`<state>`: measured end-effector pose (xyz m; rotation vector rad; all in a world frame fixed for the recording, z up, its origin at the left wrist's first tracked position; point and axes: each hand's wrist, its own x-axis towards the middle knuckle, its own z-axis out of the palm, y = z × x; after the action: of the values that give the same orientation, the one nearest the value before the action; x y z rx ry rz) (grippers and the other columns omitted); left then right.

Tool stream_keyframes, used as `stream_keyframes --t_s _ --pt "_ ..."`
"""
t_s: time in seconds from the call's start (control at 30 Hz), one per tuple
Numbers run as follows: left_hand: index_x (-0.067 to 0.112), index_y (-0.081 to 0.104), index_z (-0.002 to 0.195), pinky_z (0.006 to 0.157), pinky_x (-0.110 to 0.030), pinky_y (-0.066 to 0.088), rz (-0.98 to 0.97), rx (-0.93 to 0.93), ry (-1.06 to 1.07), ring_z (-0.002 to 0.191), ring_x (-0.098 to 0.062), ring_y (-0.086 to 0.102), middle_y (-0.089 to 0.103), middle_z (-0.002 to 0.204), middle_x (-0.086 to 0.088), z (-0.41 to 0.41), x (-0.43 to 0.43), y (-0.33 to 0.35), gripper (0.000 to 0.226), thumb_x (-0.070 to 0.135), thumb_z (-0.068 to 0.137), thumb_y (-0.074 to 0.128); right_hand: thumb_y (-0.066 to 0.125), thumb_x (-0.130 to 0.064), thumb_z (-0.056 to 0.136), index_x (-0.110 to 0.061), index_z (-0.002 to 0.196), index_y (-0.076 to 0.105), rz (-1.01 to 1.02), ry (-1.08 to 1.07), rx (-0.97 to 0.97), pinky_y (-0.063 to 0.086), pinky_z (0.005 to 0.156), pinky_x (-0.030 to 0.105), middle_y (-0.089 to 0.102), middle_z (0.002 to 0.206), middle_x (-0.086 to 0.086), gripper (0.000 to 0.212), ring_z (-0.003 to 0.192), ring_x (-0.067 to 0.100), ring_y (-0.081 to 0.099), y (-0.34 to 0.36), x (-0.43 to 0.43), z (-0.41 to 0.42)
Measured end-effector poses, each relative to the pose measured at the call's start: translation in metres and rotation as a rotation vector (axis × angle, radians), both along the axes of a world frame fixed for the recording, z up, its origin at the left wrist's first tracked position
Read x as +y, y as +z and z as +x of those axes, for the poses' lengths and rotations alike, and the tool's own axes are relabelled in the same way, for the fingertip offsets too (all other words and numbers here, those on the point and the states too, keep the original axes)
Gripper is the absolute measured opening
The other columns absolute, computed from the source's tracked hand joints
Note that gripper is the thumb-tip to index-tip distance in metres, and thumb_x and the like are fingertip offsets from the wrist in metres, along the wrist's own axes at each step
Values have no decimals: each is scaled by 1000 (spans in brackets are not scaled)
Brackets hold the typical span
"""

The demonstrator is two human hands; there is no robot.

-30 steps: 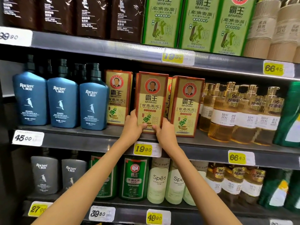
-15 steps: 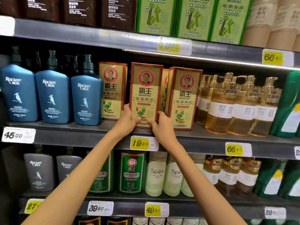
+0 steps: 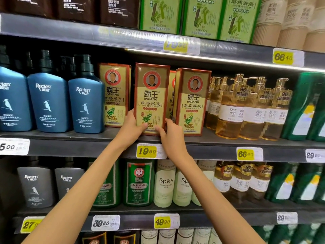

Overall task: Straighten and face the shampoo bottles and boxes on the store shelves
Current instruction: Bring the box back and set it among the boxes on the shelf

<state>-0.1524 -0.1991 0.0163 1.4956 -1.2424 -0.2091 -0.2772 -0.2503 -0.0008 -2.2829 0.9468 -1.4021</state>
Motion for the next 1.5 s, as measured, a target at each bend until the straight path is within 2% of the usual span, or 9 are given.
stream_keyframes --t_s 0.2,0.3,0.43,0.57,0.8,1.03,1.2,1.3,1.5 --pt "4 33 135 104 -27 32 28 -43 11 119 -11 43 47 137 -11 1 2 0 52 10 90 57 55 -16 94 -5 112 60 -182 -171 -382 46 85 27 62 107 7 22 98 14 56 0 -4 -50" --pt "1 25 143 111 -43 30 33 -38 121 133 -25 36 39 144 -15 -4 1 -2 61 18 92 54 53 -31 94 -5 130 46 61 -244 -412 39 98 30 51 128 10 45 120 22 46 22 -34 -77" --pt "4 31 141 110 -46 32 -110 43 255 132 -27 38 40 143 -13 -23 18 -13 52 22 95 47 53 -45 92 -5 146 25 419 16 -220 33 103 29 39 147 11 73 133 22 39 30 -69 -93" --pt "10 42 135 104 -28 36 -302 29 219 121 -13 46 48 134 -2 -44 43 -24 40 13 96 44 61 -34 89 -7 141 34 527 250 -165 45 84 16 52 137 5 65 118 13 53 20 -85 -91" --pt "13 54 126 74 9 32 -201 41 56 106 -1 49 54 117 8 -70 46 -29 33 7 95 44 61 -35 89 -14 118 52 470 318 -179 48 61 7 64 115 -2 38 89 -4 62 19 -82 -91" --pt "14 52 129 75 10 32 -204 77 -15 105 4 48 55 123 7 -87 53 -28 33 15 97 44 63 -36 87 -15 98 55 289 190 -487 56 78 29 68 105 4 25 92 12 67 23 -32 -101" --pt "19 46 130 84 -11 44 -103 346 -283 104 3 56 58 118 8 -122 68 -32 72 56 69 47 65 -40 80 -15 82 51 425 332 -607 53 58 18 70 81 -1 29 75 8 69 3 33 -128" --pt "32 54 105 77 -16 48 -44 451 -329 90 6 64 66 106 15 -145 79 -60 58 65 58 55 68 -47 71 -14 84 54 486 358 -574 52 59 20 70 80 -2 38 74 7 68 -29 67 -142" --pt "36 46 110 70 -6 47 -83 491 -279 94 10 61 64 98 34 -173 114 -130 33 43 78 50 66 -45 73 -10 113 54 781 516 -410 55 87 40 68 115 11 55 100 20 68 -87 102 -169"
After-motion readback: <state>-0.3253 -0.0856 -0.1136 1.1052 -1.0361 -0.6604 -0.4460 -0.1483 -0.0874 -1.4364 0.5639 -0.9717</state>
